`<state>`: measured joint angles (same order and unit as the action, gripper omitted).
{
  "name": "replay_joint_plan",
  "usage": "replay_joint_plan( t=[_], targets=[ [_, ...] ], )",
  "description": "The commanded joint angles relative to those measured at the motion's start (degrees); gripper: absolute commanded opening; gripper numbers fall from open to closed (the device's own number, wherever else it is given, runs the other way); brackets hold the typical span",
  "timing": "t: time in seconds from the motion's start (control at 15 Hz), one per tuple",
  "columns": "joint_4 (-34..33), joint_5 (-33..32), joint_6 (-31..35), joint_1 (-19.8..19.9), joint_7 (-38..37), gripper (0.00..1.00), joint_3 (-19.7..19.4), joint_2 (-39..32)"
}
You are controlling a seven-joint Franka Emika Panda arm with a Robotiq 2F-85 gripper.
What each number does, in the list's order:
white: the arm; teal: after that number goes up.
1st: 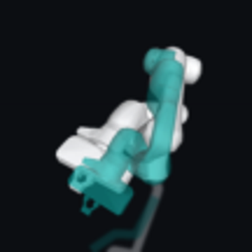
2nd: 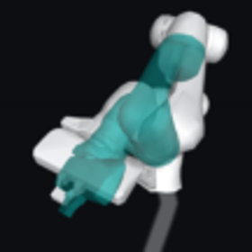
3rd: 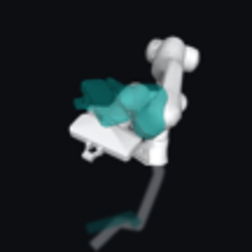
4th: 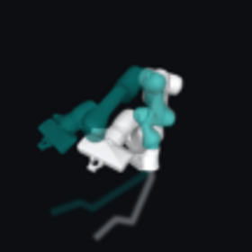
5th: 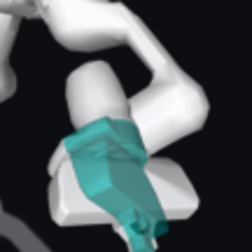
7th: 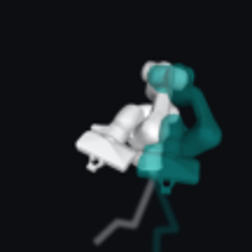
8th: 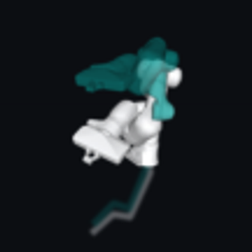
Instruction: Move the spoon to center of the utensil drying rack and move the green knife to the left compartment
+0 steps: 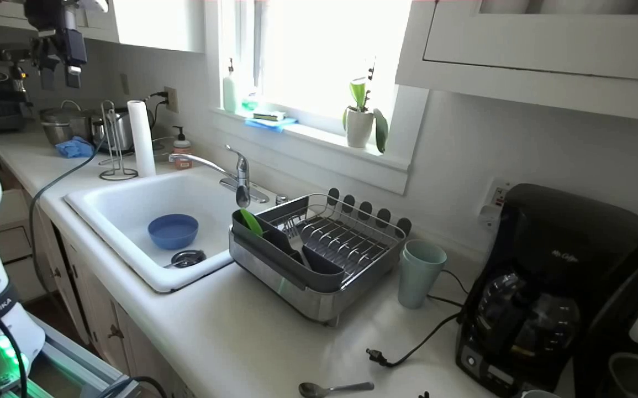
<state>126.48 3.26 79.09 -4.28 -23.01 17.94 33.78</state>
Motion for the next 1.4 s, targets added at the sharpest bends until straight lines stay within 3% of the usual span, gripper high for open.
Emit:
replay_joint_plan(
  t=[0.0, 0.6, 0.67, 0.93, 1.33],
  targets=[
    [1.99, -2.97, -1.81, 2.93, -2.42, 1.00, -3.13, -1.76],
    [13.52, -11.63, -0.13, 13.83, -4.12, 1.00, -16.29, 2.11],
    [10.90, -10.43, -1.04, 12.00, -2.30, 1.00, -15.07, -0.33],
    [12.24, -10.99, -0.96, 14.00, -2.77, 1.00, -16.73, 0.13],
    [11.86, -11.60, 14.32, 19.82, -10.03, 1.00, -21.00, -5.92]
  ],
)
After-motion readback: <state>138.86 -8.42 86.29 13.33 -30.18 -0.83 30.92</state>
